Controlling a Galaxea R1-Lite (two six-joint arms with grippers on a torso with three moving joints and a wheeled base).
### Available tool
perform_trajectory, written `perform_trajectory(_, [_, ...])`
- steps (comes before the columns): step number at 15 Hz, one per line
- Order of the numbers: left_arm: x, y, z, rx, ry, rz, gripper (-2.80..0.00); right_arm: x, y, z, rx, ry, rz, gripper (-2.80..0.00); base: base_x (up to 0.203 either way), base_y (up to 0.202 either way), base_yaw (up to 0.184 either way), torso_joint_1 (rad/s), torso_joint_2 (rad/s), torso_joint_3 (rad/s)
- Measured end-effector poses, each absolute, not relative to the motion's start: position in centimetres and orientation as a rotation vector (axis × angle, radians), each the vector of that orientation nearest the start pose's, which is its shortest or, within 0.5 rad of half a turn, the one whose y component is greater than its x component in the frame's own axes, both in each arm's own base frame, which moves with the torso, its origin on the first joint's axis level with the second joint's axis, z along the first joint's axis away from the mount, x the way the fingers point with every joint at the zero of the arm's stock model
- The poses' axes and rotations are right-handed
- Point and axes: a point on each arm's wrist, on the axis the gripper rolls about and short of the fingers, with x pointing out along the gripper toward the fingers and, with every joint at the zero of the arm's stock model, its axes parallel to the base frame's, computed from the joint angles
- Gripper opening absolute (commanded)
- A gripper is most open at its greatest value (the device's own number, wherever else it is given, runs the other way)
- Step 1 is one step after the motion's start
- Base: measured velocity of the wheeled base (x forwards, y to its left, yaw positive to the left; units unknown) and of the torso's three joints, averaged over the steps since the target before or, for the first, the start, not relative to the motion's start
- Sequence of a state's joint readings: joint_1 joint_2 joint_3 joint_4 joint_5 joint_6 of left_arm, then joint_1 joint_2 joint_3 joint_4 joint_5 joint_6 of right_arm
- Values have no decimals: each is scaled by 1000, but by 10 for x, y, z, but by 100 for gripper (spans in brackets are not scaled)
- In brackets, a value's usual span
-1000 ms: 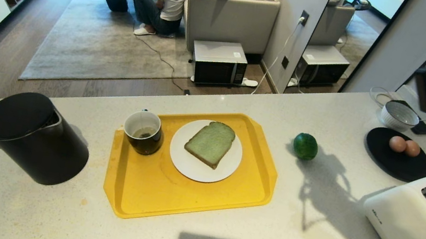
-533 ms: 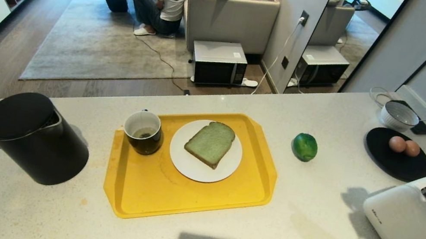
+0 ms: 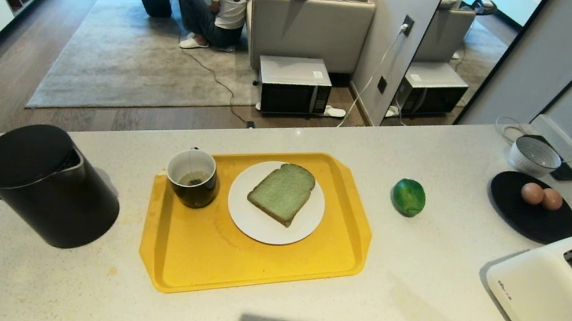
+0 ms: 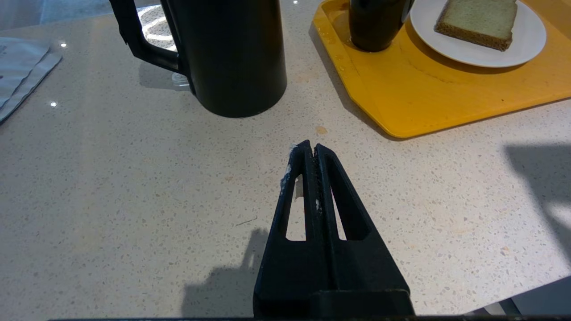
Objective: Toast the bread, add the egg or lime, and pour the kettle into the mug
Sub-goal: Pick up the egg
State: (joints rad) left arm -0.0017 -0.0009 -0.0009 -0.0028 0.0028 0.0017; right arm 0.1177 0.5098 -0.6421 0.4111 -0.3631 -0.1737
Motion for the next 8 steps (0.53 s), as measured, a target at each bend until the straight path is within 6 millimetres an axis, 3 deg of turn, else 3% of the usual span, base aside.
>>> perform_trajectory(4, [-23, 0, 76, 1, -5, 1, -280, -22, -9, 171, -211, 275, -147, -280, 0, 0, 0, 0, 0, 0])
perform_trajectory(8, [-23, 0, 76, 2, -4, 1, -280, -19, -8, 142, -162, 270, -127, -280, 0, 0, 0, 0, 0, 0])
